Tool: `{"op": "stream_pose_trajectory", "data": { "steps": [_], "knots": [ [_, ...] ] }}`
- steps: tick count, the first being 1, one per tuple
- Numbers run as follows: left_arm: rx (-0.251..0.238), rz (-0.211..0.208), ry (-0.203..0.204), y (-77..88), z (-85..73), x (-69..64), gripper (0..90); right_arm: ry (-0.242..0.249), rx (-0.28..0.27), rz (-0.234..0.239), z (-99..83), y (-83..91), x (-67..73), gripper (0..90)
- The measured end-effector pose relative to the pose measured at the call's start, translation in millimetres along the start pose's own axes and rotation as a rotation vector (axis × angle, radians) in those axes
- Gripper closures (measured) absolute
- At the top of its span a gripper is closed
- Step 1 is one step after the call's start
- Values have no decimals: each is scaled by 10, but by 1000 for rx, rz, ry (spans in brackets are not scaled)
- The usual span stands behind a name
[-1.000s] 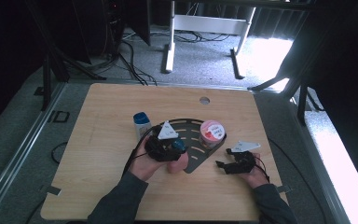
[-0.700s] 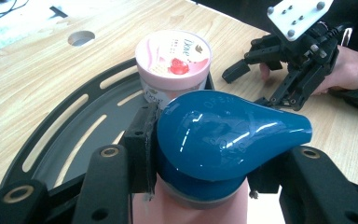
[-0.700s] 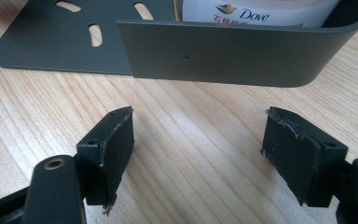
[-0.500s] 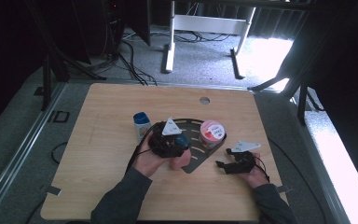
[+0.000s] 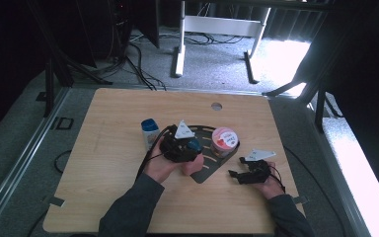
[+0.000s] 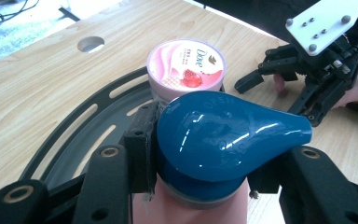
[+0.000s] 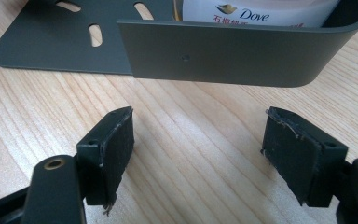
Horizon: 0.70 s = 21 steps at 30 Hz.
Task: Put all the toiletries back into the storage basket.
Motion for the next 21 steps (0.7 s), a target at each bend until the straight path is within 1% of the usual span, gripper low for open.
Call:
{"op": "stream_pose_trajectory", "data": {
  "steps": [9,21],
  "knots": [
    [-1,5,2,-58,35,22,528,6,1,-1,0,-2,2,243],
    [-11,29,6,-170,69,59,528,7,0,-2,0,-2,1,243]
  ]
}}
Point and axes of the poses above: each handheld gripper's, and its own axes: y roughly backward along the jaws, z roughly out of its top, x roughly to its left, the point moved 3 cm from there along -y, roughly forward along the jaws, and after that the axes turned 11 degrees about -x, right-handed, at the moved point
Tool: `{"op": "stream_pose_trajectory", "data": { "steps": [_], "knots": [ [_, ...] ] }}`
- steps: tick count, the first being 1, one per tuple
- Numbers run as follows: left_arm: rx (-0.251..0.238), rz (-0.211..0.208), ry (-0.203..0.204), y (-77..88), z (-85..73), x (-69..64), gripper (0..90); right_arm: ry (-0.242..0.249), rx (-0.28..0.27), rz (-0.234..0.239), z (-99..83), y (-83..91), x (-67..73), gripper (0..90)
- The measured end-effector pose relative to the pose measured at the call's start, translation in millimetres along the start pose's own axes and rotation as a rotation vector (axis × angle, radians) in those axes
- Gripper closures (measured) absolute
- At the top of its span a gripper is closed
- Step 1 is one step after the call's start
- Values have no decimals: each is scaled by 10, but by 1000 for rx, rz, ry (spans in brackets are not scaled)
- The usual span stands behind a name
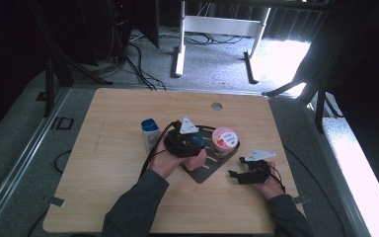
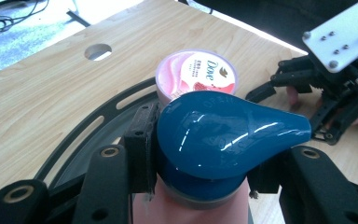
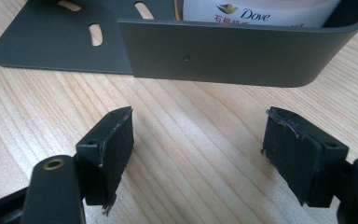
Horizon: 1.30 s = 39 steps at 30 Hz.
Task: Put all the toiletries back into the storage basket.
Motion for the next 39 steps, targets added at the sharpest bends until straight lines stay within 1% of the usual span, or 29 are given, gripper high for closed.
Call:
{"op": "stream_pose_trajectory", "data": {
  "steps": [4,7,15,23,32,36,39],
  "knots": [
    [8,9,1,-41,-1,26,528,0,0,0,0,0,0,243],
    [7,18,12,-68,-1,51,529,-2,-1,1,0,0,0,243],
    [8,35,19,-126,19,96,528,0,0,0,0,-1,1,242],
    [5,51,24,-177,60,158,529,0,0,1,0,-1,1,242],
    [11,60,17,-260,128,212,529,0,0,1,0,0,1,243],
    [5,70,27,-294,146,245,528,-1,-1,1,0,-1,1,242],
    [6,78,24,-326,160,259,529,-1,-1,2,0,0,0,243]
  ]
}}
Point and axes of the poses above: each handheld gripper's, and its own axes: y roughly backward along the jaws, z roughly out of its top, x roughly to its left, the point moved 3 cm from there along -y, roughly forward along the jaws, and after that the axes turned 11 degrees about -x, right-handed, at the moved point
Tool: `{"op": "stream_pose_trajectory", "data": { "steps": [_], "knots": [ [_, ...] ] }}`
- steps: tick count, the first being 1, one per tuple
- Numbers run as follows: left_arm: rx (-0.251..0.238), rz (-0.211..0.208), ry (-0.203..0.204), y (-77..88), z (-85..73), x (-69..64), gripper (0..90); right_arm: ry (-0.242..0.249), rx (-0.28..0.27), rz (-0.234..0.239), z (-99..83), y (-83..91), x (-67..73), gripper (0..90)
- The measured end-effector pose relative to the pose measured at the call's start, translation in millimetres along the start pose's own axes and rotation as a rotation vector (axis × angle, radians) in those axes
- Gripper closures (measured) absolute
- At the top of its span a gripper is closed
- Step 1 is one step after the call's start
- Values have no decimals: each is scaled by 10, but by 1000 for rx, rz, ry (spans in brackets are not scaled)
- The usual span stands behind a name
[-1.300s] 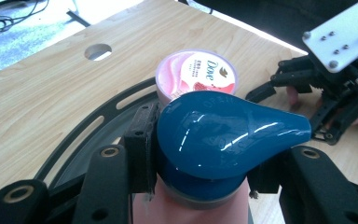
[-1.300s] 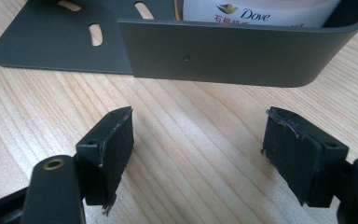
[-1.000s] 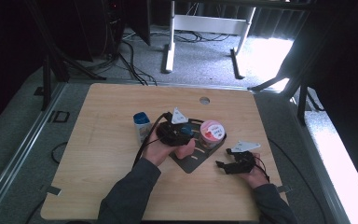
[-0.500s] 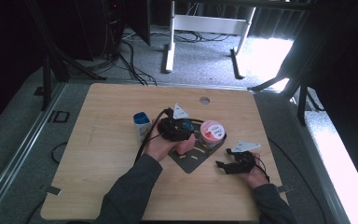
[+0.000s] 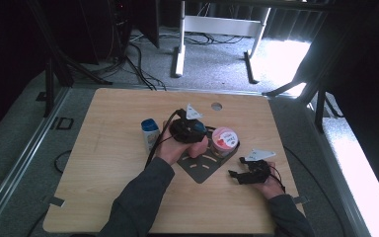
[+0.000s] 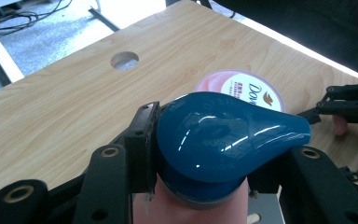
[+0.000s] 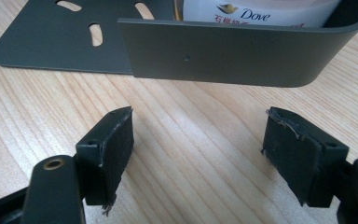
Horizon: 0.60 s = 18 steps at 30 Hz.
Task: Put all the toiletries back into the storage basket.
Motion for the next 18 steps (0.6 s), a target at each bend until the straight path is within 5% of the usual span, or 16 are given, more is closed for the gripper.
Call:
{"op": "stream_pose_trajectory", "data": {
  "steps": [18],
  "knots": [
    [15,44,10,-196,38,92,529,1,0,0,0,1,0,242]
  ]
}}
Point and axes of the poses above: each handheld gripper's, and its own axes: y roughly backward along the jaws, z roughly out of its top, x roughly to its left, the point moved 3 cm from there along -y, roughly forward along the jaws, and after that the axes turned 11 degrees about -x, right-handed, at the moved point
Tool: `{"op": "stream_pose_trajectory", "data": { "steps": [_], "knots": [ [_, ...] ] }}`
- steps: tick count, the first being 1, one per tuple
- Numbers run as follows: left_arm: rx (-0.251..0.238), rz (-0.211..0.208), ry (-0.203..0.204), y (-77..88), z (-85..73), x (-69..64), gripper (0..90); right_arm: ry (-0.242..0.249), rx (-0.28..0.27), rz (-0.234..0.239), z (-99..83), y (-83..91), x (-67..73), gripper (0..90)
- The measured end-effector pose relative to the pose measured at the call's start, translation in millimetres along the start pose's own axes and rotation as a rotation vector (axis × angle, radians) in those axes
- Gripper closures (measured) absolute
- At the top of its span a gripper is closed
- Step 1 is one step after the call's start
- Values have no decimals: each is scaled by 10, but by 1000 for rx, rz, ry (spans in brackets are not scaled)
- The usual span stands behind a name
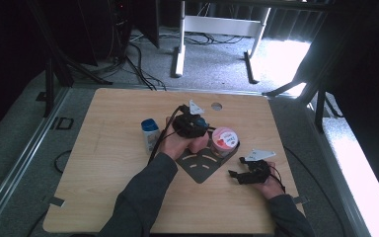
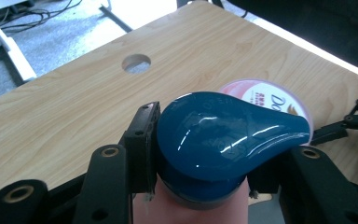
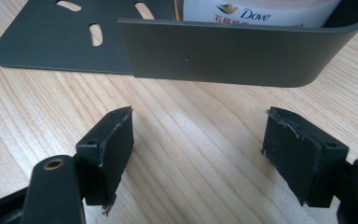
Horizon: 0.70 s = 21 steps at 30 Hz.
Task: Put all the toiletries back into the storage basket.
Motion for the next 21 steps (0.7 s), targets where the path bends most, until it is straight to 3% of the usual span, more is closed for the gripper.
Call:
{"op": "stream_pose_trajectory", "data": {
  "steps": [16,21],
  "knots": [
    [25,39,-2,-195,26,57,529,-1,0,-1,0,0,2,242],
    [30,58,15,-270,0,94,529,-1,0,-1,0,0,2,243]
  ]
}}
Point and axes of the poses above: each handheld gripper's, and its own axes: y roughly backward along the jaws, z roughly out of its top, x roughly to its left, the point moved 3 cm from there along -y, roughly forward along the jaws, and after that the axes turned 11 degrees about -x, right-handed, at the moved point
